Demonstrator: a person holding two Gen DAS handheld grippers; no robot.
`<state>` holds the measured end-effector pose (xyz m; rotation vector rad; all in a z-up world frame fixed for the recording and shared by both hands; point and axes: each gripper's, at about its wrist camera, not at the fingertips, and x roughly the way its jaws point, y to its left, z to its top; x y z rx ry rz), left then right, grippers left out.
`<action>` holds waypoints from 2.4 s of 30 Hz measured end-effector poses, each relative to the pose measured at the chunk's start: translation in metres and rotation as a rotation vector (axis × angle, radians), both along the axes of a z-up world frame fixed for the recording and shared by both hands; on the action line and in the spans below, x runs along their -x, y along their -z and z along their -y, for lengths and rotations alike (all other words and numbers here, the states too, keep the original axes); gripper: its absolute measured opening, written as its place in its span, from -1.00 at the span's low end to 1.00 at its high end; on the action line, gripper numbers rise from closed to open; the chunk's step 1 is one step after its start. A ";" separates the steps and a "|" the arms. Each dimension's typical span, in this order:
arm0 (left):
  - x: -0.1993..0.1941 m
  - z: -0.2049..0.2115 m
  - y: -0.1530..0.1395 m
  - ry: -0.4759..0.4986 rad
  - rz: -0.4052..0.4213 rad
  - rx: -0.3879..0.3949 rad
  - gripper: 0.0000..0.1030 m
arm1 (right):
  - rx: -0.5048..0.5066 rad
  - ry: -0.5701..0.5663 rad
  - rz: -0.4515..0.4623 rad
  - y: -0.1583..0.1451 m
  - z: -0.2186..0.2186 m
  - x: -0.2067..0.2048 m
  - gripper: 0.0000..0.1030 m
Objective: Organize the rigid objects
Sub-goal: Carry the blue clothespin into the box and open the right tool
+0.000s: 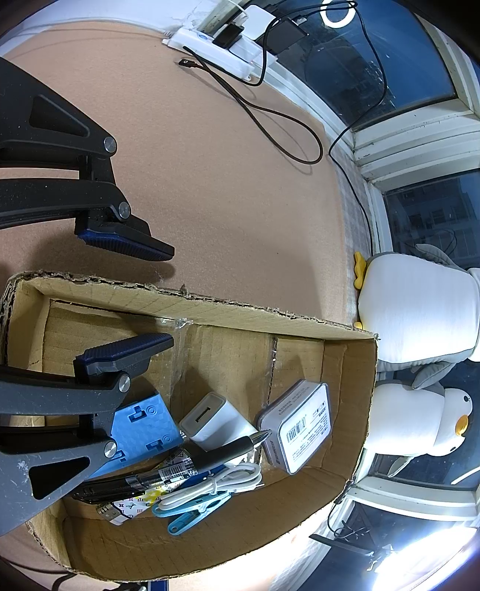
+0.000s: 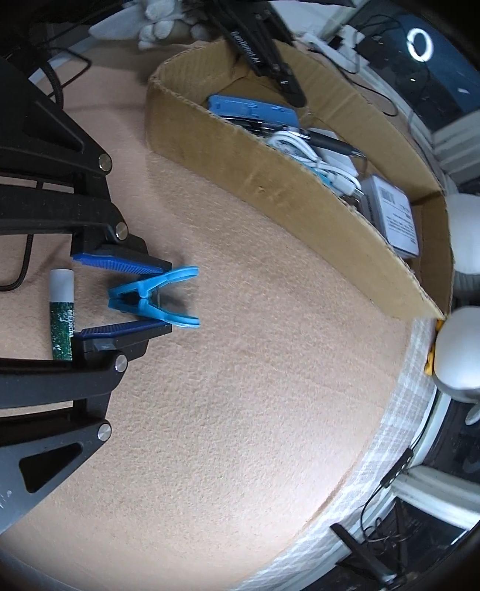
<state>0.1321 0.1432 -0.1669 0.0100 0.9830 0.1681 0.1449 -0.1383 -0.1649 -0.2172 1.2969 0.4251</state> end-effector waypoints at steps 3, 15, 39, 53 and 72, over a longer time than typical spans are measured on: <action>0.000 0.000 0.000 -0.001 0.000 0.000 -0.14 | -0.045 0.043 0.002 -0.003 0.007 -0.004 -0.57; 0.000 0.000 0.000 -0.001 0.000 0.001 -0.14 | -0.155 0.133 0.101 -0.046 0.006 -0.021 -0.57; 0.000 0.000 0.000 -0.002 0.001 0.002 -0.14 | -0.284 0.111 0.170 -0.087 -0.059 -0.046 -0.57; 0.000 0.000 0.000 -0.001 0.001 0.002 -0.14 | -0.235 0.079 0.167 -0.077 -0.081 -0.058 -0.57; 0.000 -0.001 0.000 -0.001 0.001 0.002 -0.14 | -0.214 0.063 0.135 -0.063 -0.089 -0.069 -0.36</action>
